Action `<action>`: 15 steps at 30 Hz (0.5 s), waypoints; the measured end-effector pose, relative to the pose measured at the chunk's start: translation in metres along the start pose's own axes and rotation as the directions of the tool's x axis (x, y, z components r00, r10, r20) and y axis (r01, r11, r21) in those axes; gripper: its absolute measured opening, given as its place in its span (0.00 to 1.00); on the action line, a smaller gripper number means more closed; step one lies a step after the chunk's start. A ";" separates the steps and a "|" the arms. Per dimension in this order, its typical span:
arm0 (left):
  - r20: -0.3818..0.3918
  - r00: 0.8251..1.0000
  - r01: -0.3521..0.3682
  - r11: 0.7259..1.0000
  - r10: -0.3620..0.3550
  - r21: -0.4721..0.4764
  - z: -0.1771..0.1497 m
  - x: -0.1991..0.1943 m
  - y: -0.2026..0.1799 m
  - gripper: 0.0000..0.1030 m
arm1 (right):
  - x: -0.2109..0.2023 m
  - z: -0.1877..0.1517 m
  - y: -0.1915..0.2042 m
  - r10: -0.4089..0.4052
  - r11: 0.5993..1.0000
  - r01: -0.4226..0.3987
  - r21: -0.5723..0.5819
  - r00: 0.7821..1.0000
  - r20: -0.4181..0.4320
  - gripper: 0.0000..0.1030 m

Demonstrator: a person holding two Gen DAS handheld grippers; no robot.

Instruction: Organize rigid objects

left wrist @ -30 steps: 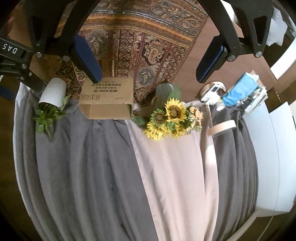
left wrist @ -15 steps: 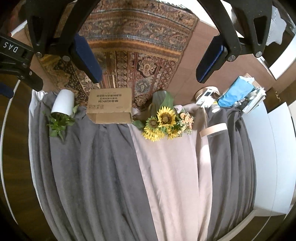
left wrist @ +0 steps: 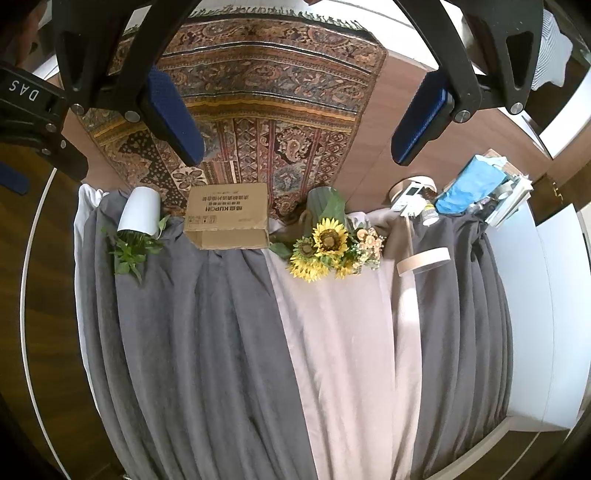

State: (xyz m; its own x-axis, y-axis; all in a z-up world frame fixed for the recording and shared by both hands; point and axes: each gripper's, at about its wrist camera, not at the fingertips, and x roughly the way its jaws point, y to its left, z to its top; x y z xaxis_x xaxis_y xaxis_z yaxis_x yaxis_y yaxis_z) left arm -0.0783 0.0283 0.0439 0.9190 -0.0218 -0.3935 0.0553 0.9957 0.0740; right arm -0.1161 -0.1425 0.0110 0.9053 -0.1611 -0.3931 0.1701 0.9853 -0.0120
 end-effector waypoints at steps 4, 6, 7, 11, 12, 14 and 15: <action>-0.002 1.000 0.005 1.000 -0.005 0.007 -0.002 -0.003 0.001 1.00 | -0.006 -0.003 0.002 -0.003 1.000 0.003 -0.001 1.000 0.004 1.00; -0.001 1.000 0.003 1.000 -0.003 0.009 -0.002 -0.005 0.000 1.00 | -0.008 -0.003 0.002 -0.004 1.000 0.004 0.001 1.000 0.004 1.00; -0.001 1.000 0.003 1.000 -0.003 0.011 -0.003 -0.005 -0.001 1.00 | -0.007 -0.003 0.002 -0.004 1.000 0.004 0.000 1.000 0.005 1.00; -0.002 1.000 0.003 1.000 -0.003 0.011 -0.003 -0.006 -0.001 1.00 | -0.010 -0.005 0.002 -0.009 1.000 0.009 0.002 1.000 0.005 1.00; 0.000 1.000 0.005 1.000 -0.005 0.012 -0.004 -0.007 -0.001 1.00 | -0.011 -0.005 0.003 -0.008 1.000 0.008 0.001 1.000 0.004 1.00; 0.001 1.000 0.002 1.000 -0.002 0.012 -0.004 -0.008 -0.002 1.00 | -0.011 -0.006 0.001 -0.008 1.000 0.008 0.002 1.000 0.004 1.00; 0.000 1.000 0.004 1.000 -0.004 0.013 -0.004 -0.009 -0.002 1.00 | -0.011 -0.006 0.001 -0.006 1.000 0.006 0.003 1.000 0.003 1.00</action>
State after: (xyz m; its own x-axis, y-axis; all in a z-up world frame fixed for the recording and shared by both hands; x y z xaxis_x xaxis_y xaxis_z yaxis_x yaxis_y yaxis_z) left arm -0.0880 0.0267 0.0431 0.9189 -0.0263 -0.3935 0.0646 0.9943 0.0844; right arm -0.1282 -0.1393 0.0100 0.9054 -0.1676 -0.3900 0.1771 0.9841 -0.0120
